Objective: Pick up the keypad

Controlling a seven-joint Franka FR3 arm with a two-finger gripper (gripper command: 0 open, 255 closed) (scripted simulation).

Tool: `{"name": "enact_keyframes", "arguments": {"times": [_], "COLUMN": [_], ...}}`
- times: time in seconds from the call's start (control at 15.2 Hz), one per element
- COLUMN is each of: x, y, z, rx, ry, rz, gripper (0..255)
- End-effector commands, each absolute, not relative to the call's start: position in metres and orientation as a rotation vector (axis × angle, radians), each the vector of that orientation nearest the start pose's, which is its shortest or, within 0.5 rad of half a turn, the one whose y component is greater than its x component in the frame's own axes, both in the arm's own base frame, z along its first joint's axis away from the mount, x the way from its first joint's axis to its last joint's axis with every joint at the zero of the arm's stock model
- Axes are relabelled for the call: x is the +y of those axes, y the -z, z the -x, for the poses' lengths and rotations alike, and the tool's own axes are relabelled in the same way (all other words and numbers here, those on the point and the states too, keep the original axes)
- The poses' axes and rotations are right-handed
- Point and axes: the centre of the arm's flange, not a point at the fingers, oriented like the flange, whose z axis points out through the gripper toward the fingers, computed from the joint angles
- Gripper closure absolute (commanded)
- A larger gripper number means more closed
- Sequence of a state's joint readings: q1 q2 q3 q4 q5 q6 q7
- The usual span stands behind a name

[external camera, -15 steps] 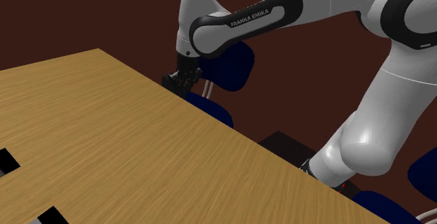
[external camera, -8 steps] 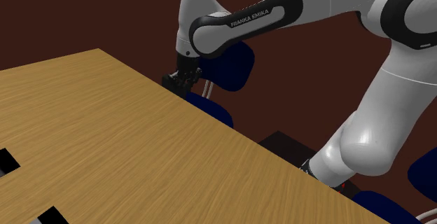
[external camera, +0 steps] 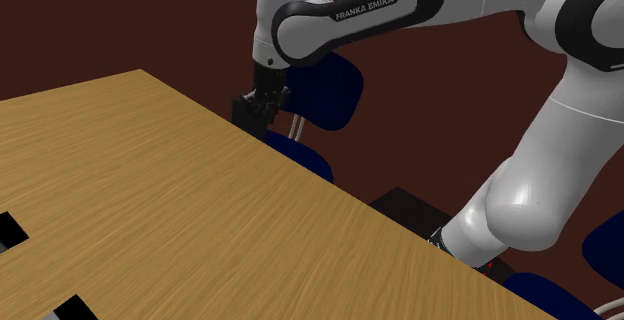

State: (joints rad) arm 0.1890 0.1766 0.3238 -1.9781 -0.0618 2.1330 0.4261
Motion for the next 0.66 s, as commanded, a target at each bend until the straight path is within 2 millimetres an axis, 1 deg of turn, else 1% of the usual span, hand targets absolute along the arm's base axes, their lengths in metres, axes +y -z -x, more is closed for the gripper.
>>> {"name": "enact_keyframes", "arguments": {"times": [0.0,0.46,0.59], "x": [0.281,0.281,0.281], "y": [-0.394,-0.431,-0.432], "z": [-0.515,-0.515,-0.515], "rx": [-0.182,-0.182,-0.182], "ry": [-0.019,-0.019,-0.019], "rz": [3.138,3.138,3.138], "gripper": [255,255,255]}}
